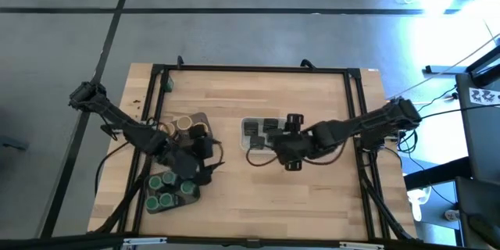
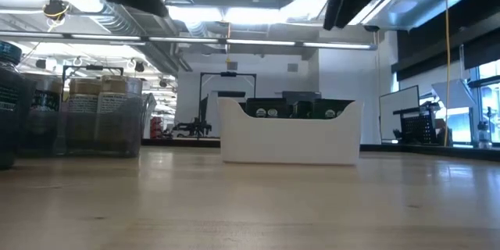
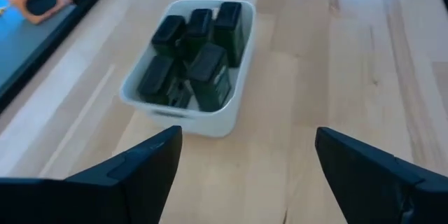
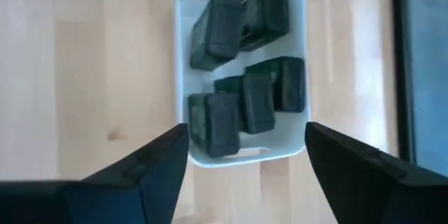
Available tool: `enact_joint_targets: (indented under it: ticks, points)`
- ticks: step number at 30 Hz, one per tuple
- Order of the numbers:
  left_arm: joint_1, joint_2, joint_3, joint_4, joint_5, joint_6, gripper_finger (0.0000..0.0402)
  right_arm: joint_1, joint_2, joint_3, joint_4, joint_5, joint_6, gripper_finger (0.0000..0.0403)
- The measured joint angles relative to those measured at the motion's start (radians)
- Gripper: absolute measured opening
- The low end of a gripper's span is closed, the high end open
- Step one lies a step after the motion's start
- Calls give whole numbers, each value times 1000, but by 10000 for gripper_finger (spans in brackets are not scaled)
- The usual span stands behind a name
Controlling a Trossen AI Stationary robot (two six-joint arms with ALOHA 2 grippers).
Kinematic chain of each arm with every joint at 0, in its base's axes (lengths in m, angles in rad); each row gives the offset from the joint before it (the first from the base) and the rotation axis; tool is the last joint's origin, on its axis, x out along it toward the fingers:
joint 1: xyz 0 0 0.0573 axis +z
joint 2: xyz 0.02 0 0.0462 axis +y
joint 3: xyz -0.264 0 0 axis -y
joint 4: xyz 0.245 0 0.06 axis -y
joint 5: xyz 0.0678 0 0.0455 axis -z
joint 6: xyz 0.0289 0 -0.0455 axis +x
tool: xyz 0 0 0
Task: Sort spices by type
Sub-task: Adjust the black seasoning can in the white bin
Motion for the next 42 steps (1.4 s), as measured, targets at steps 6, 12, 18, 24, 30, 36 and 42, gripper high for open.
enact_joint_targets:
  ticks: [6, 12, 18, 24, 30, 36, 42]
  points:
    - [125, 95, 0, 212, 122, 207, 327, 44, -89, -228, 123, 166, 64, 273]
    - [214, 230, 7, 422, 213, 396, 306, 50, -133, -462, 163, 364, 135, 258]
    - [292, 383, 57, 503, 442, 335, 199, 51, -143, -544, 174, 462, 244, 238]
    - [337, 476, 97, 510, 513, 295, 82, 51, -143, -575, 235, 431, 259, 224]
    - [368, 496, 99, 523, 474, 327, 23, 51, -142, -587, 284, 431, 252, 220]
    - [389, 541, 99, 561, 465, 346, 8, 50, -142, -587, 286, 465, 206, 220]
    - [401, 558, 99, 555, 365, 347, 8, 50, -142, -587, 285, 467, 202, 220]
